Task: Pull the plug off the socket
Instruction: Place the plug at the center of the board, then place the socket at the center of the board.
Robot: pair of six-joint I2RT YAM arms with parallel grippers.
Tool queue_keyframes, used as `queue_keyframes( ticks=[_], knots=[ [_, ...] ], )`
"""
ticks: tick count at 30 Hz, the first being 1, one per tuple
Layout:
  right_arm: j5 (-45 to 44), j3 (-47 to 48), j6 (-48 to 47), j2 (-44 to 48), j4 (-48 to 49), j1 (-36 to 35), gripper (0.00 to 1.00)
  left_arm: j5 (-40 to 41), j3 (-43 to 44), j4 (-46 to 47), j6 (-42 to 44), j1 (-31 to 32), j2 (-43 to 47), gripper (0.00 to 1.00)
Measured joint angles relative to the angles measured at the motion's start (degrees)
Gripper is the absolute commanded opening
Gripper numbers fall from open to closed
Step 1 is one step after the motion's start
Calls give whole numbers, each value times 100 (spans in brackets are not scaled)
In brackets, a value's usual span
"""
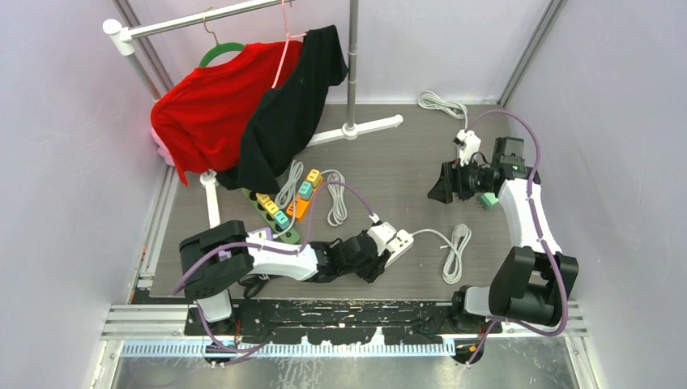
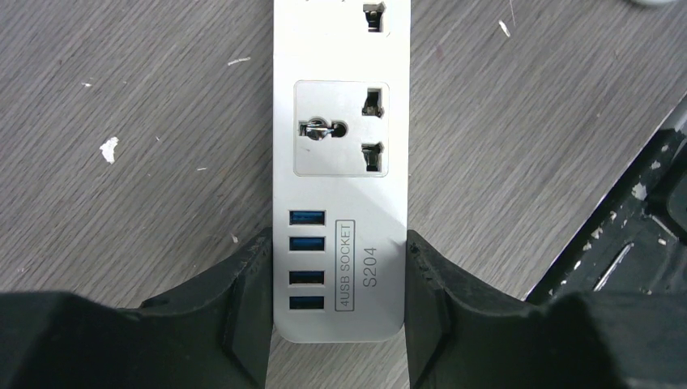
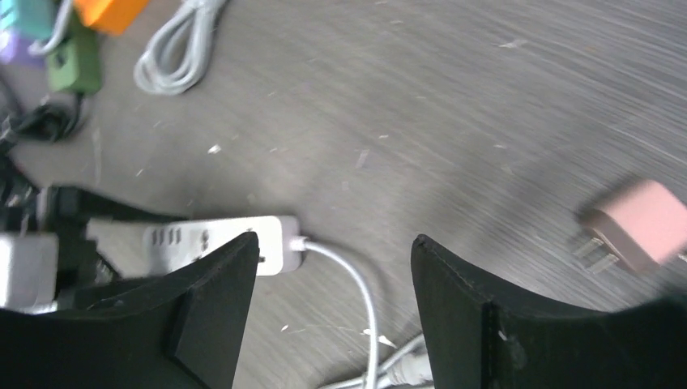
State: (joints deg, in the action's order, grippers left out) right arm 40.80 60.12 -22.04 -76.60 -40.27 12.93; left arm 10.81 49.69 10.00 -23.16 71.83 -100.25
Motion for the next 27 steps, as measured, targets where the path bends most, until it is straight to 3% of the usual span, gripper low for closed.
queue_keyframes(
  ticks=[2,4,7,8,11,14,21,27],
  knots=[
    [472,-83,-527,57,-264,0,78,-59,-63,59,114,0,39,0],
    [970,-166,-1351,83,-697,0,87,-107,-122,74,201,7,87,0],
    [1663,-284,-3652,61,-2028,-2,99,-138,-205,70,369,33,164,0],
    [1727,-304,-3891,57,-2179,-2,100,-138,-240,70,433,46,195,0],
    [2057,-474,-6430,-142,-3569,-4,100,-140,-369,76,645,96,304,0],
    [2151,-743,-7982,-402,-4415,-7,100,-142,-535,166,885,164,411,0],
    [2127,-1246,-9270,-293,-4948,-310,100,-142,-656,343,1366,396,476,0],
    [1814,-1615,-9040,503,-3893,-1014,100,-142,-656,374,1661,588,476,0]
  ],
)
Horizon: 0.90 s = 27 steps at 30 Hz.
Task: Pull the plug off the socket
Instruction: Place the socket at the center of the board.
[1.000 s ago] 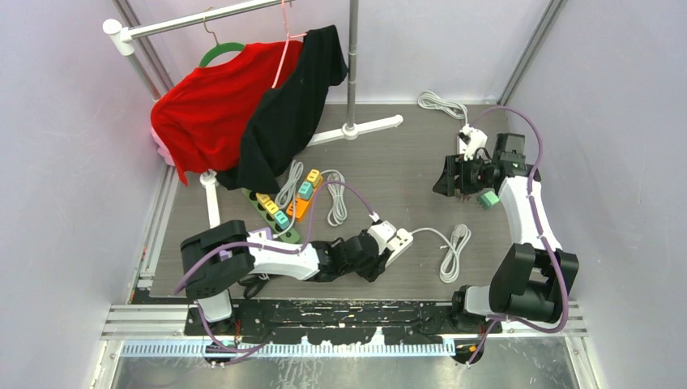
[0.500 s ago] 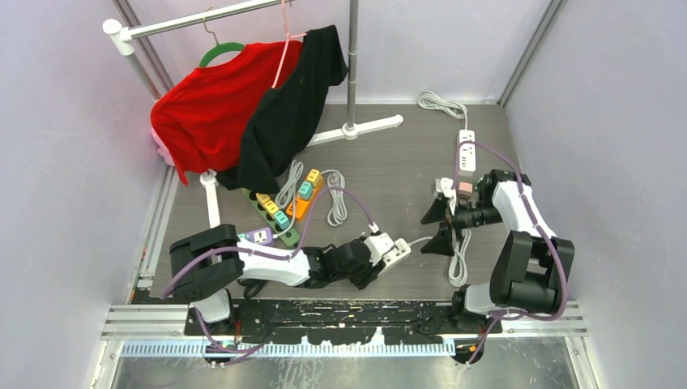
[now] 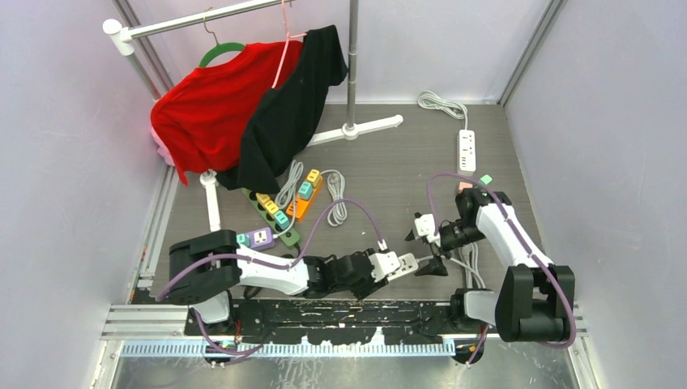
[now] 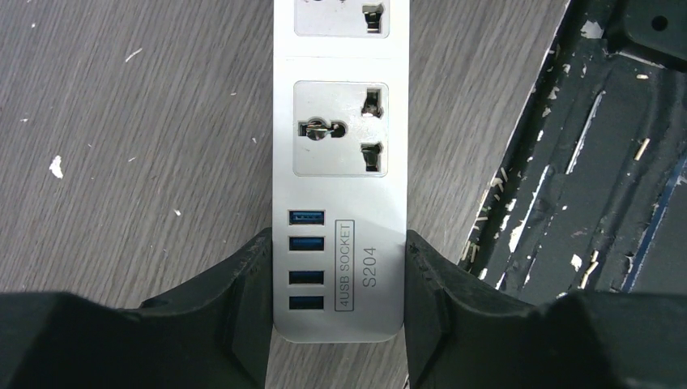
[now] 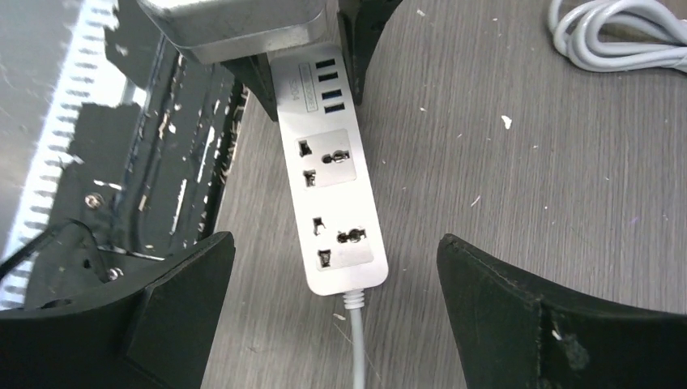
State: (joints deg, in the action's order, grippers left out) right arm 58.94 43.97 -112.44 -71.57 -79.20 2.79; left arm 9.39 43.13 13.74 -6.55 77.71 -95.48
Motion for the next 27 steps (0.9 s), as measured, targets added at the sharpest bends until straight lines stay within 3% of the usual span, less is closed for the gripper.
queue_keyframes(
  ticks=[6,19,27],
  knots=[
    [-413,-264,496,216,933,-525,100,0,-81,17,105,28,116,0],
    [-986,-616,1121,205,2011,-1370,99,-7,-258,234,98,31,385,0],
    [-1237,-686,1346,168,2369,-1705,81,-17,-424,376,76,31,581,0]
  ],
)
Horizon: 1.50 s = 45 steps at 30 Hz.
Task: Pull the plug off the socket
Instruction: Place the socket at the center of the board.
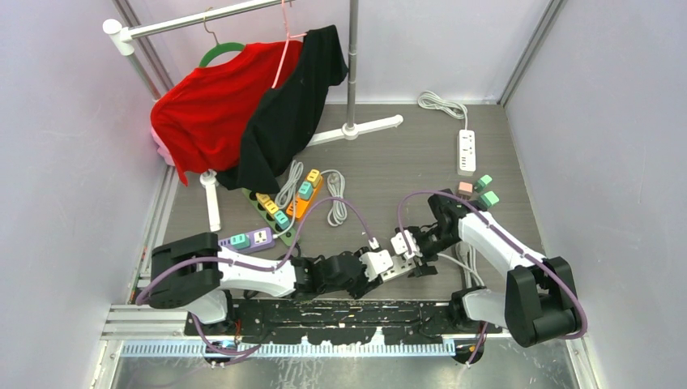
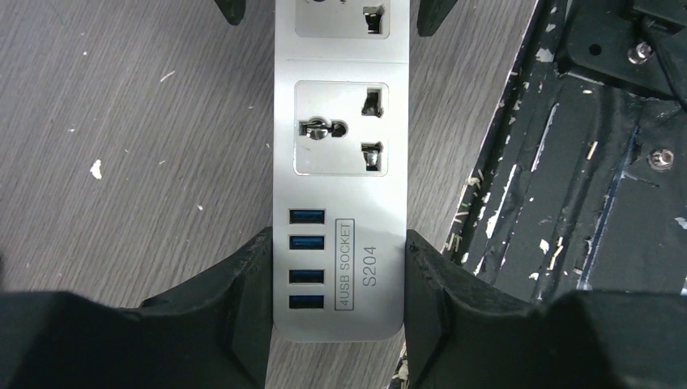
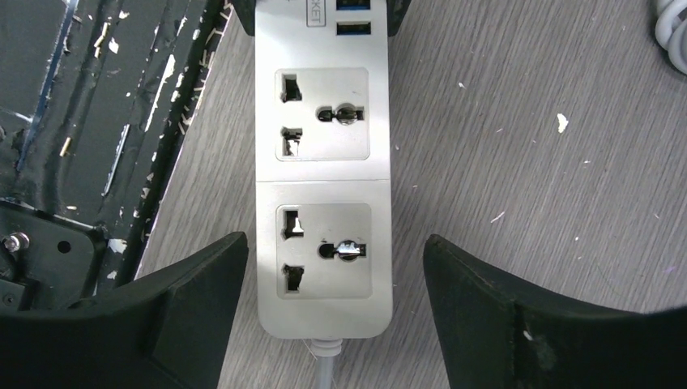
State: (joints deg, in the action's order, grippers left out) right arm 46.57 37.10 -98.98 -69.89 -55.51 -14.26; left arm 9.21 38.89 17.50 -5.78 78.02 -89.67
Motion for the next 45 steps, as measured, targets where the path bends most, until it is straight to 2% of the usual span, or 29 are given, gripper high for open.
queue_keyframes(
  ticks=[7,14,15,17,20,22,27,29,34,35,38,42,45],
  knots=[
    [-101,-2,105,0,125,-111,60,0,-83,116,-15,2,166,0],
    [-122,-4,120,0,105,-144,26,42,-118,122,-83,2,186,2],
    [-118,-4,118,0,105,-144,23,55,-120,125,-101,2,190,8],
    [-105,-4,114,0,105,-144,18,94,-120,111,-127,11,208,30],
    [-46,-4,103,0,94,-144,10,240,-125,59,-179,28,273,48],
    [20,-2,105,0,81,-144,8,321,-173,35,-216,63,367,58],
    [151,52,238,0,83,-98,5,612,-391,48,-446,66,785,62],
    [153,81,264,0,72,-44,4,732,-505,52,-501,63,1019,70],
    [177,122,348,0,2,120,2,1005,-837,66,-627,61,1696,73],
    [205,138,378,0,-20,170,2,1064,-931,66,-643,61,1878,77],
    [299,240,535,0,-72,369,1,1211,-1163,66,-734,61,2317,79],
    [446,398,898,0,-120,704,1,1381,-1611,68,-876,61,2914,93],
    [632,562,1408,0,-105,1093,1,1493,-1945,72,-1016,61,3314,99]
  ],
)
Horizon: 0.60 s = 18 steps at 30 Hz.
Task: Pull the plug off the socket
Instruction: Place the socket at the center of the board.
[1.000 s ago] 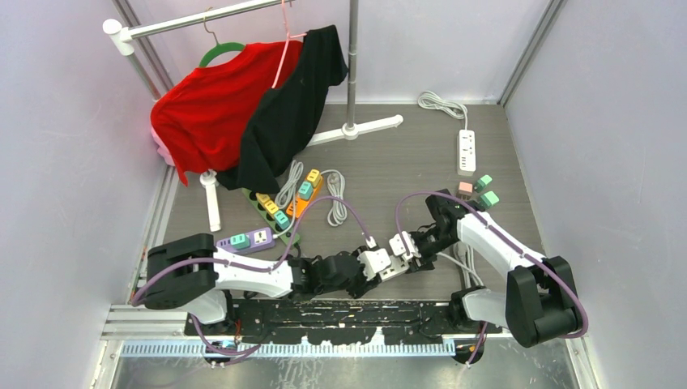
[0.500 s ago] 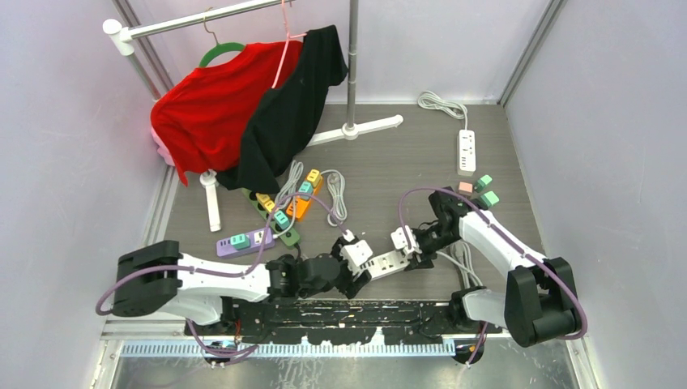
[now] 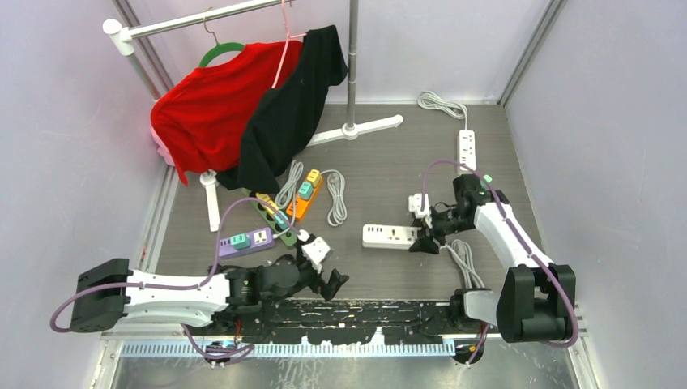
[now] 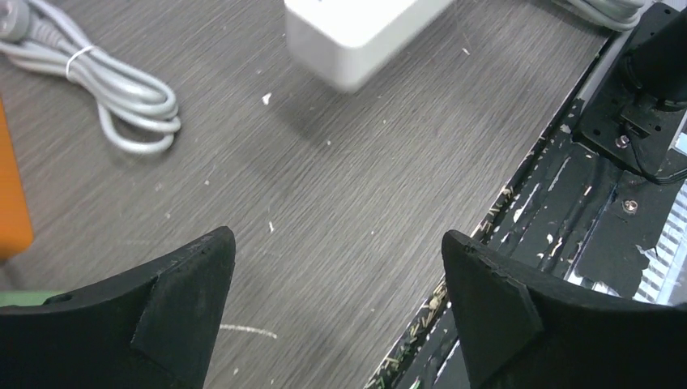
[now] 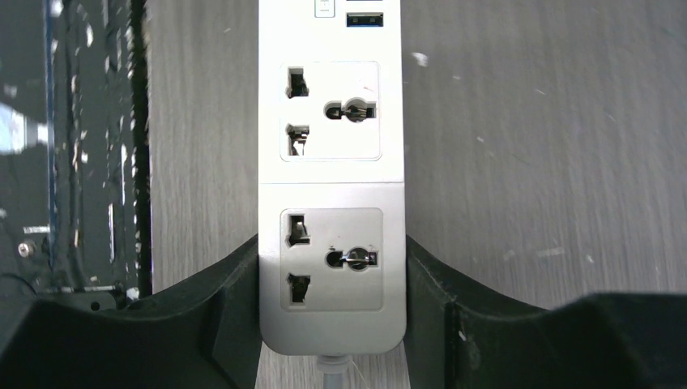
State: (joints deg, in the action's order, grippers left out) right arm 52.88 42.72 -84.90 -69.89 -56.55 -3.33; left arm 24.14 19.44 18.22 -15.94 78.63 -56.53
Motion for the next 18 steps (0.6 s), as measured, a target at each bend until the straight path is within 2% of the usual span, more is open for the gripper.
queue_keyframes(
  ticks=[7,12,18],
  knots=[
    [48,258,2433,0,949,546,1,216,-623,81,-376,0,710,100],
    [-564,284,4439,-66,2127,546,1,275,-807,37,-610,0,1029,100],
    [-1480,474,6175,-645,3241,544,1,341,-968,-101,-765,0,1606,100]
  ],
)
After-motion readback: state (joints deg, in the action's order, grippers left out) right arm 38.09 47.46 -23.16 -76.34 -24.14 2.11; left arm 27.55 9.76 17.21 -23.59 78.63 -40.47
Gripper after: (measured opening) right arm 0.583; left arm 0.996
